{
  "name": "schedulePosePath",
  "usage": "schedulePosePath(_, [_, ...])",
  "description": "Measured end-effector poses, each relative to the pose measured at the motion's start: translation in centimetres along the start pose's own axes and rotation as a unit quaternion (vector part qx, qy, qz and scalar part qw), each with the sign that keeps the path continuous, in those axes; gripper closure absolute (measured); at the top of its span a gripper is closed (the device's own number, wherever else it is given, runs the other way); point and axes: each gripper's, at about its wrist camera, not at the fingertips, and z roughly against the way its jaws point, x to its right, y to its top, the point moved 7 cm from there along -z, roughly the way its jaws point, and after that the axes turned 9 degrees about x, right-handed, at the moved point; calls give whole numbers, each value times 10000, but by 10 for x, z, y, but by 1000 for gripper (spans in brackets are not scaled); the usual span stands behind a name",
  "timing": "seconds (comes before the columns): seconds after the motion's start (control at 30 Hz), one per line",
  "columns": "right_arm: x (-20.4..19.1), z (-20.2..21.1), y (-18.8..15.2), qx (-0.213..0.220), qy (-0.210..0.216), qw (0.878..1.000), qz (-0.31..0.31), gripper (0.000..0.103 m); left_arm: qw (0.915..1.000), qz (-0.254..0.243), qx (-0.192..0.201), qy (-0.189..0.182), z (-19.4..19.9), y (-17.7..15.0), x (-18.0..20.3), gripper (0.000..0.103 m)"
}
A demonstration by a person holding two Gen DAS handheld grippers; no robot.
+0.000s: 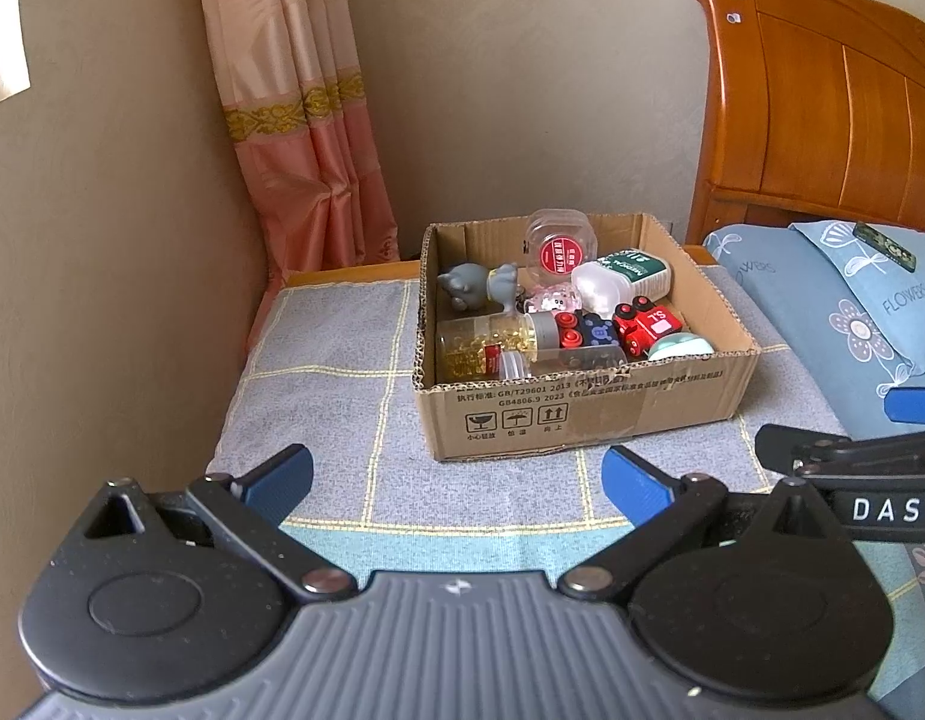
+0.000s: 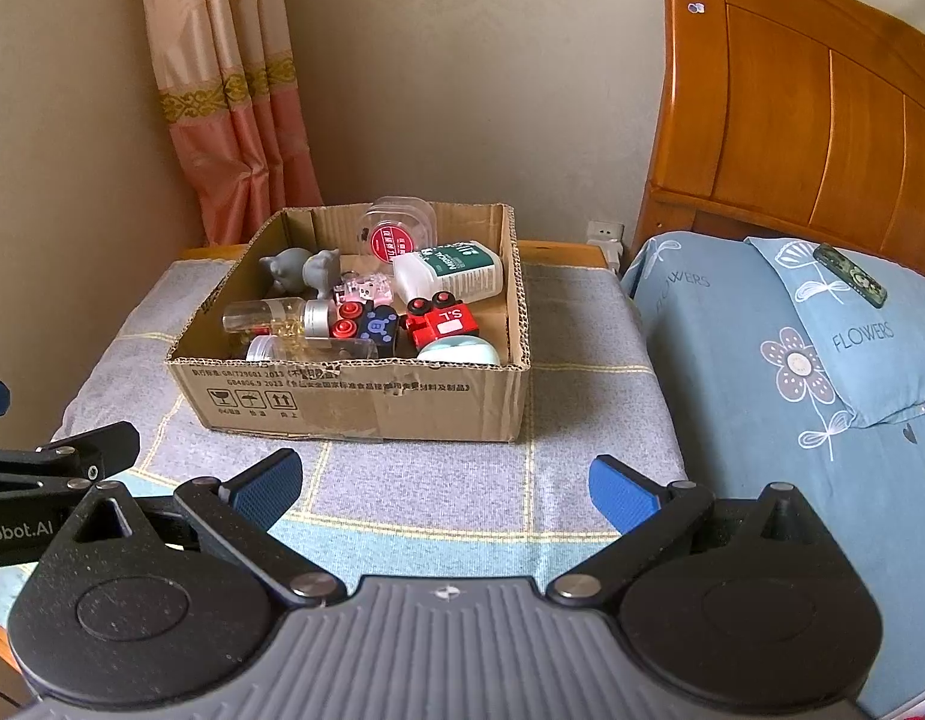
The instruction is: Organize rigid objects
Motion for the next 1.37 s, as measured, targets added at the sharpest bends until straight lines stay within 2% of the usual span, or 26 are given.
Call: schedulePosePath(1.37, [0, 2, 5, 53, -9, 10000, 13, 0, 10000, 59, 42, -27, 2, 6, 1, 1])
